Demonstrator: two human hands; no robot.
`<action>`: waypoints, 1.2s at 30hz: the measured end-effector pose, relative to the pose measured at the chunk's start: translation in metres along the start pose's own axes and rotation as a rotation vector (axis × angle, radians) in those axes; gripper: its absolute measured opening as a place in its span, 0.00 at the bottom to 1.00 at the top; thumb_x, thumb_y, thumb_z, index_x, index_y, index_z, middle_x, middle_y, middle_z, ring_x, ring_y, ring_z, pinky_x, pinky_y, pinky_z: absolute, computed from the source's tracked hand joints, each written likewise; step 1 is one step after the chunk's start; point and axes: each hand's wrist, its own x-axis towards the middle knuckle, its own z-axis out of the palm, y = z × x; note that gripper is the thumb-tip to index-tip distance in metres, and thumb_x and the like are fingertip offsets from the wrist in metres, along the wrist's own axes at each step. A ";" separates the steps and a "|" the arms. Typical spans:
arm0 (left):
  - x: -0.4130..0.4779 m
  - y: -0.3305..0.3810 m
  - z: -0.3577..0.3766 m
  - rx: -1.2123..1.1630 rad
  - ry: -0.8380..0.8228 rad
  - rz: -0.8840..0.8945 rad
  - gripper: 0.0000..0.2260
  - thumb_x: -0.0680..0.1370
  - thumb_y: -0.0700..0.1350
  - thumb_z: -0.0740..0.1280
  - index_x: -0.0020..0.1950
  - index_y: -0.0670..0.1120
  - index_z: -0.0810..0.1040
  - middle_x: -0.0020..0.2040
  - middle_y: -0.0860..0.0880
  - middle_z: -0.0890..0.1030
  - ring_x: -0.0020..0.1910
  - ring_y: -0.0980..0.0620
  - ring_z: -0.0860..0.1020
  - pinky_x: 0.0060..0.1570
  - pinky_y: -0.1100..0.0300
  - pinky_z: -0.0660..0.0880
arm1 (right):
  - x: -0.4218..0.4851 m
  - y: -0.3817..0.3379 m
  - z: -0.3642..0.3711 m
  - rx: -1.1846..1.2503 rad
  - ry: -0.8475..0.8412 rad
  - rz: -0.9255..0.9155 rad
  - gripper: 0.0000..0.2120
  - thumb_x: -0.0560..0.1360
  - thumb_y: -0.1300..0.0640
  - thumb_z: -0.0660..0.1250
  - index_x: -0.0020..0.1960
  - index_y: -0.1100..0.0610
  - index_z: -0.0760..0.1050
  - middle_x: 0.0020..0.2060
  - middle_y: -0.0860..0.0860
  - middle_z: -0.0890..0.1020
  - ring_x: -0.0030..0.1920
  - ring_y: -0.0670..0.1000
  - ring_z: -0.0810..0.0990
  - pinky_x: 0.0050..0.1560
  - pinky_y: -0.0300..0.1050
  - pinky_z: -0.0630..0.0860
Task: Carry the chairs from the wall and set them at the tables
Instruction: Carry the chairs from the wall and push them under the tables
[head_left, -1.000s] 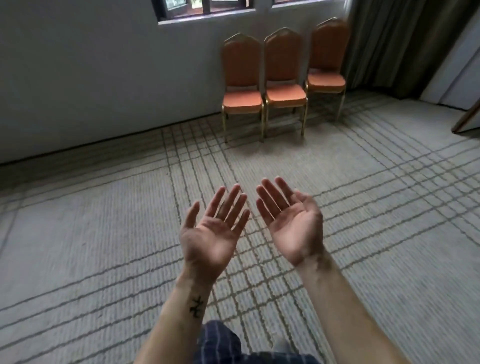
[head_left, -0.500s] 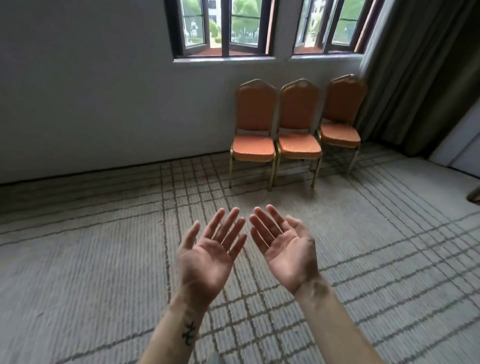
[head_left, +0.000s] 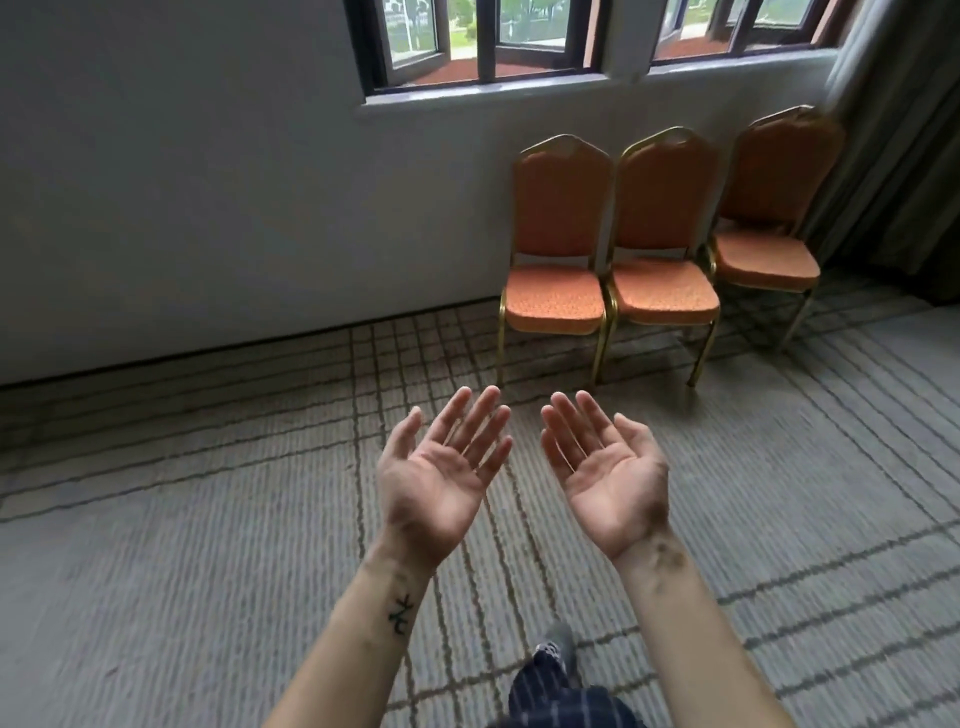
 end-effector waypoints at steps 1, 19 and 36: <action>0.017 0.006 0.008 0.019 0.000 0.019 0.26 0.84 0.56 0.56 0.76 0.42 0.71 0.71 0.39 0.78 0.71 0.39 0.76 0.76 0.41 0.63 | 0.025 -0.010 0.009 0.011 -0.009 0.014 0.22 0.83 0.50 0.56 0.72 0.61 0.73 0.65 0.61 0.81 0.67 0.59 0.79 0.71 0.55 0.71; 0.349 0.115 0.070 0.024 0.046 -0.012 0.27 0.83 0.56 0.56 0.77 0.41 0.70 0.71 0.37 0.77 0.72 0.37 0.74 0.75 0.42 0.65 | 0.342 -0.061 0.129 -0.004 0.027 0.077 0.23 0.83 0.50 0.55 0.72 0.60 0.73 0.65 0.61 0.81 0.67 0.60 0.80 0.64 0.55 0.78; 0.633 0.306 0.126 -0.012 -0.036 -0.084 0.27 0.84 0.56 0.56 0.76 0.41 0.70 0.71 0.37 0.77 0.71 0.37 0.75 0.74 0.42 0.66 | 0.621 -0.113 0.340 -0.014 -0.026 -0.158 0.24 0.83 0.50 0.54 0.74 0.60 0.71 0.65 0.60 0.81 0.65 0.59 0.81 0.73 0.56 0.70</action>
